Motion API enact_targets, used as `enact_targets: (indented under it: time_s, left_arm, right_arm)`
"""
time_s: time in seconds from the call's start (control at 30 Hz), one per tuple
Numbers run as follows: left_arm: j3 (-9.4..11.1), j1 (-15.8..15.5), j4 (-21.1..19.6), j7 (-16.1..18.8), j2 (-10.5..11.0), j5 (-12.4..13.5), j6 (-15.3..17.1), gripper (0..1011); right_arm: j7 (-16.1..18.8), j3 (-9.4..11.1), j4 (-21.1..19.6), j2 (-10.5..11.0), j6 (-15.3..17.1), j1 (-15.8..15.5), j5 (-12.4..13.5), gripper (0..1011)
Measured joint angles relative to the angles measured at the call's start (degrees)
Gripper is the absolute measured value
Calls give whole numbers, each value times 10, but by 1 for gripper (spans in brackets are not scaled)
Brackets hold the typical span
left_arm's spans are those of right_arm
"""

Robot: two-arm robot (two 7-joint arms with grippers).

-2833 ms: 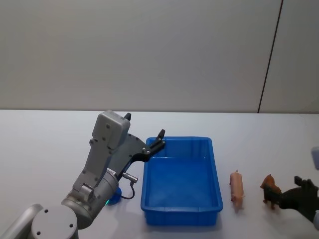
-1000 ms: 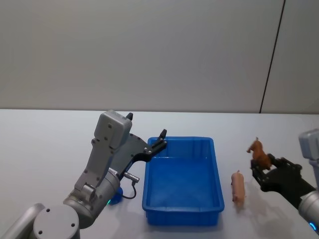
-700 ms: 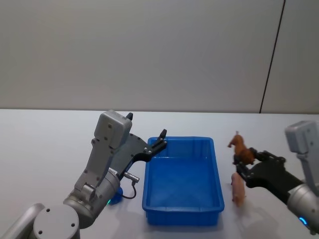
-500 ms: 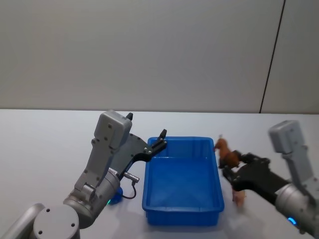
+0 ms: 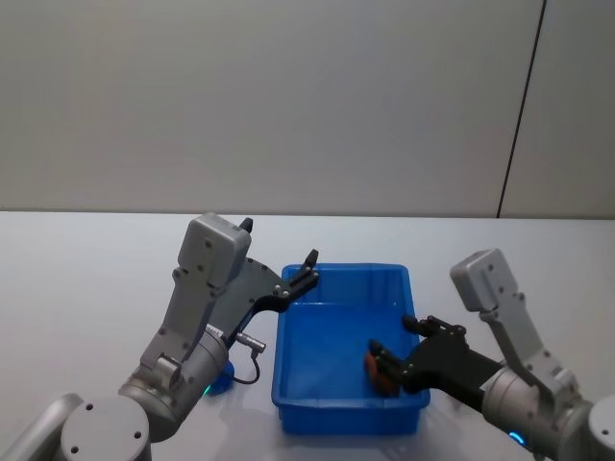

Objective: Pick up the two dolls from the table and place them into the box.

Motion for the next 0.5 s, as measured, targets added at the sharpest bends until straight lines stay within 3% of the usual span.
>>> enact_targets:
  time_s: [0.2, 0.27, 0.5]
  left_arm:
    - [0, 0, 0, 0, 0, 0, 0, 1002]
    - [0, 0, 0, 0, 0, 0, 0, 1002]
    - [0, 0, 0, 0, 0, 0, 0, 1002]
  right_arm:
    - [1, -5, 8, -5, -1, 4, -6, 750]
    - [0, -6, 9, -6, -4, 4, -6, 845]
    - [-17, 0, 2, 1, -18, -2, 0, 1001]
